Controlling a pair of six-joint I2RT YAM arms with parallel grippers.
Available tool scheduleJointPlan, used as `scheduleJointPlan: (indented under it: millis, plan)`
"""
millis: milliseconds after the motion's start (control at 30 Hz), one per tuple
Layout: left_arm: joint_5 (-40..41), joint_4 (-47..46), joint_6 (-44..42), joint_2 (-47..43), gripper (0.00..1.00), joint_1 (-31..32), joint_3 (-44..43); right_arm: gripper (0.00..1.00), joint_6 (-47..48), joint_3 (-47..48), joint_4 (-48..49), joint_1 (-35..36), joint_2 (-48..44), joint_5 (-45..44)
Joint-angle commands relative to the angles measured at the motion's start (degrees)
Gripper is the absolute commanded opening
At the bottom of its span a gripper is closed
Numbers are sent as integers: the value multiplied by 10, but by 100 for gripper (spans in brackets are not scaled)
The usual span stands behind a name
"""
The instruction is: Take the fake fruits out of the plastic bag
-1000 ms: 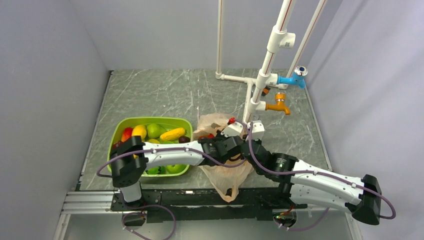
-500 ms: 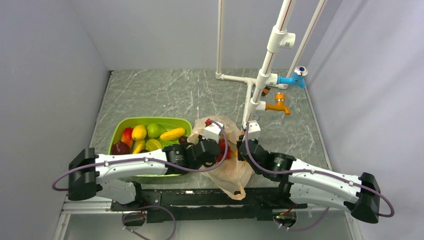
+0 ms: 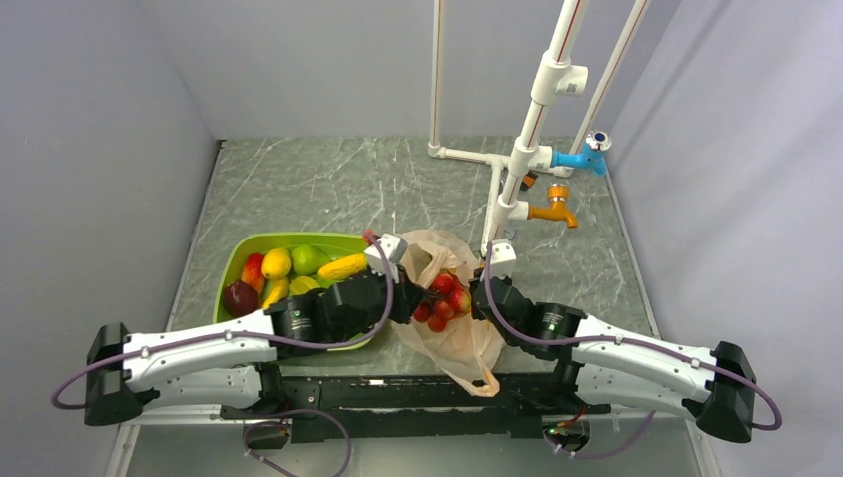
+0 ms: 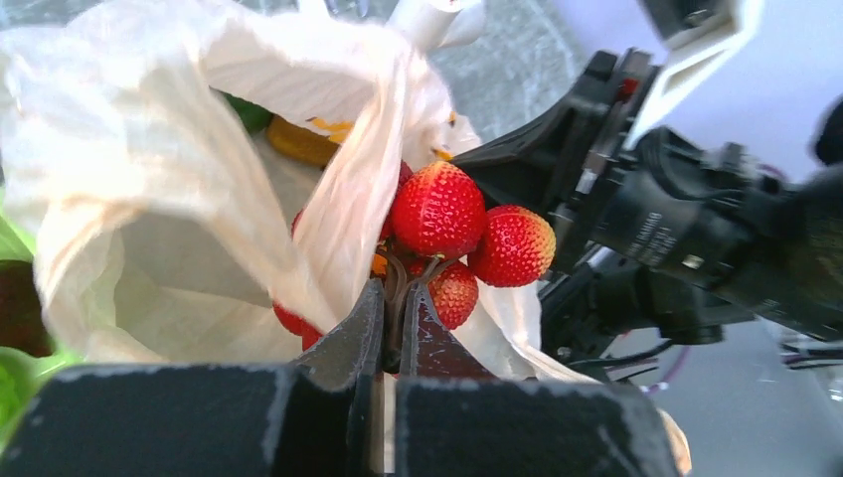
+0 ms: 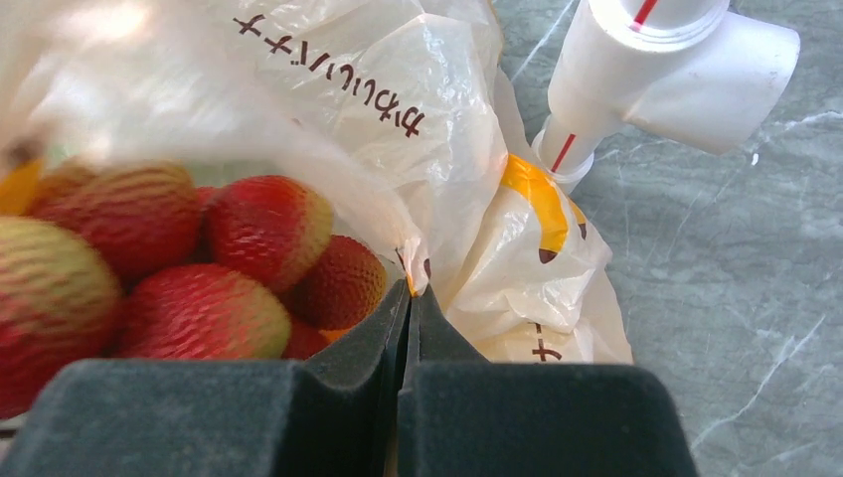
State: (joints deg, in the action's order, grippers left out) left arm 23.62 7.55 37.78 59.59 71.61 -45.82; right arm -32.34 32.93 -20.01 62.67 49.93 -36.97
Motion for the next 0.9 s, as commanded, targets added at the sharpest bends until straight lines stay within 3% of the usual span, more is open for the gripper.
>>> scheduleJointPlan:
  millis: [0, 300, 433, 600, 733, 867]
  plan:
    - [-54, -106, 19, -74, 0, -14, 33, 0, 6, 5, 21, -3, 2, -3]
    - [-106, -121, 32, -171, 0, -47, 68, 0, 14, 8, 24, -9, 8, -5]
    - [-182, -100, 20, -202, 0, -80, 36, 0, 12, 9, 19, -15, 12, -7]
    - [-243, -2, 5, -211, 0, -124, -57, 0, 10, 8, 17, -19, 10, -8]
    - [-193, 83, -31, -219, 0, -128, -122, 0, 13, 11, 17, -22, 9, -10]
    - [-85, 211, -49, -213, 0, -127, -167, 0, 10, 8, 10, -22, 2, -14]
